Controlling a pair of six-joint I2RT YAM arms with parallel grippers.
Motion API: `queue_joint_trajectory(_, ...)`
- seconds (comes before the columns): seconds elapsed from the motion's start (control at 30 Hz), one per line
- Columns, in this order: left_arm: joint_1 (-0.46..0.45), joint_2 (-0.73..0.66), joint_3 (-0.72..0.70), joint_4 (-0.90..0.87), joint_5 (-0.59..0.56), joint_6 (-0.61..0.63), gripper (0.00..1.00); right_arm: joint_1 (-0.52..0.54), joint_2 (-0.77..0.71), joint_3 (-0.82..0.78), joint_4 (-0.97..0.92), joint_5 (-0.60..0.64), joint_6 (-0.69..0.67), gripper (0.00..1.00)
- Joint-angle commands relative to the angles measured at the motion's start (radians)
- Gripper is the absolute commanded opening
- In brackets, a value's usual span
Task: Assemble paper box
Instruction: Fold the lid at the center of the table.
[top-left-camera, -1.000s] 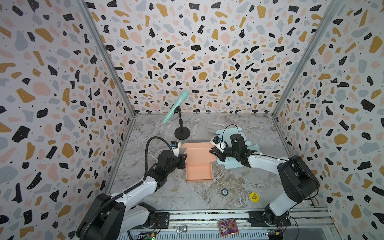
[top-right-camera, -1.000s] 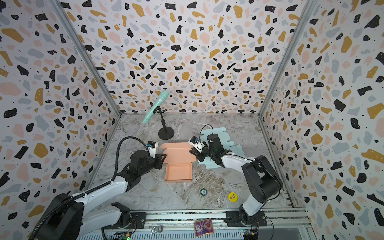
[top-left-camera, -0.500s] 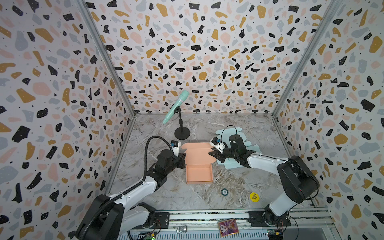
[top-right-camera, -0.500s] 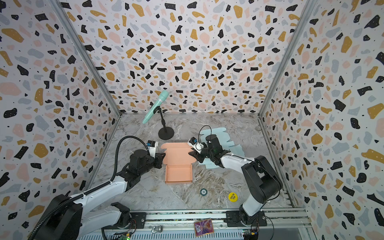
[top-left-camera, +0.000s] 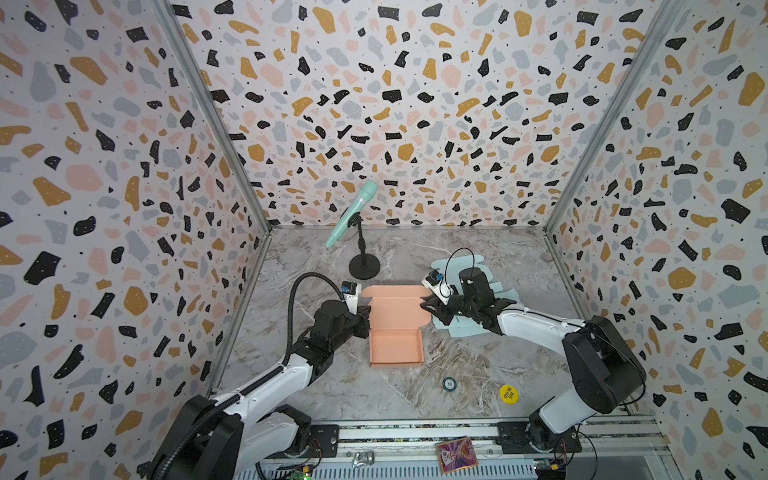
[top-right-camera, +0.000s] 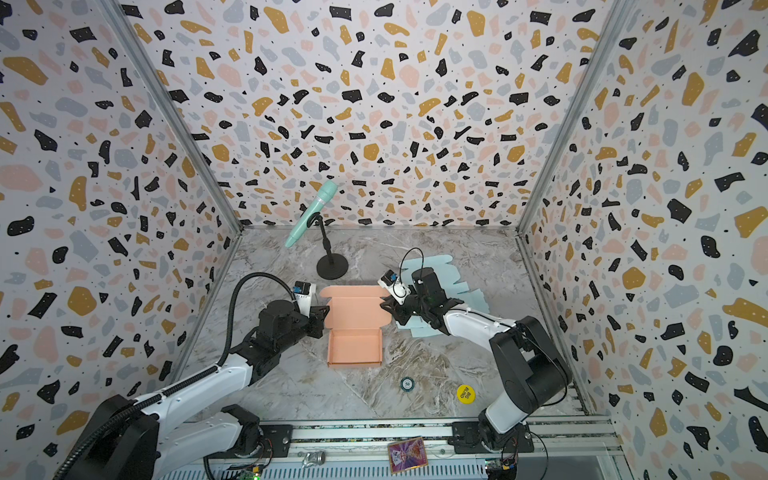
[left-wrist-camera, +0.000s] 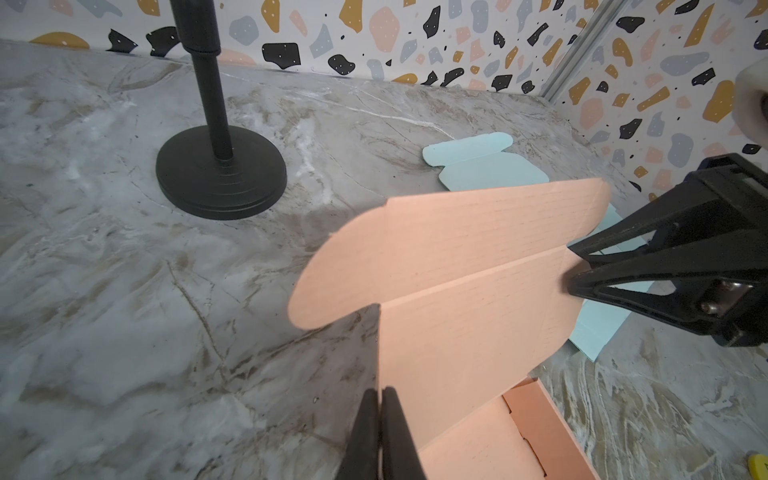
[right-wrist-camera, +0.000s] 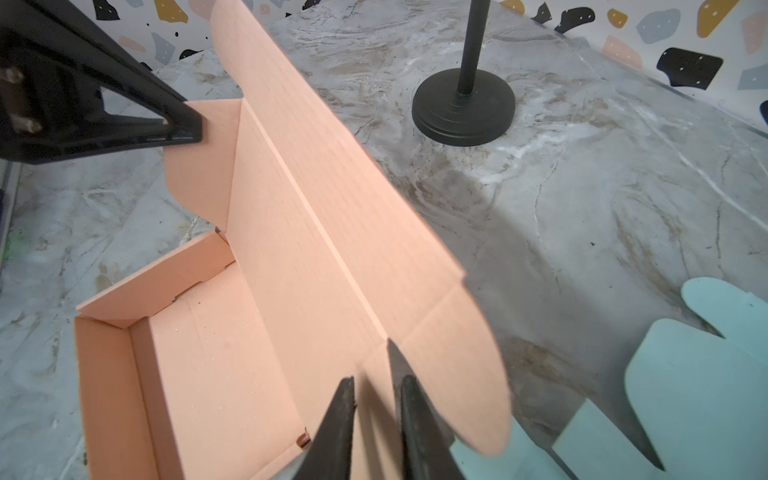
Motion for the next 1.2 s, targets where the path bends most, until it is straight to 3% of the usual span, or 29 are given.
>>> queue_joint_trajectory(0.0, -0.006, -0.019, 0.011, 0.021, -0.019, 0.020, 0.06, -0.003, 0.004, 0.038, -0.055, 0.007, 0.011, 0.21)
queue_joint_trajectory(0.33, -0.010, -0.027, 0.009, 0.018, -0.026, 0.019, 0.05, -0.005, 0.016, 0.034, -0.067, -0.023, 0.015, 0.15)
queue_joint_trajectory(0.63, -0.025, -0.035, 0.020, -0.004, -0.060, 0.020, 0.05, 0.003, 0.013, 0.053, -0.081, -0.002, 0.040, 0.00)
queue_joint_trajectory(0.93, -0.081, -0.073, 0.045, -0.009, -0.178, -0.028, 0.06, 0.108, 0.002, 0.125, -0.108, 0.263, 0.084, 0.02)
queue_joint_trajectory(1.17, -0.155, -0.042, 0.063, 0.061, -0.287, -0.062, 0.06, 0.151, 0.033, 0.171, -0.026, 0.298, 0.207, 0.06)
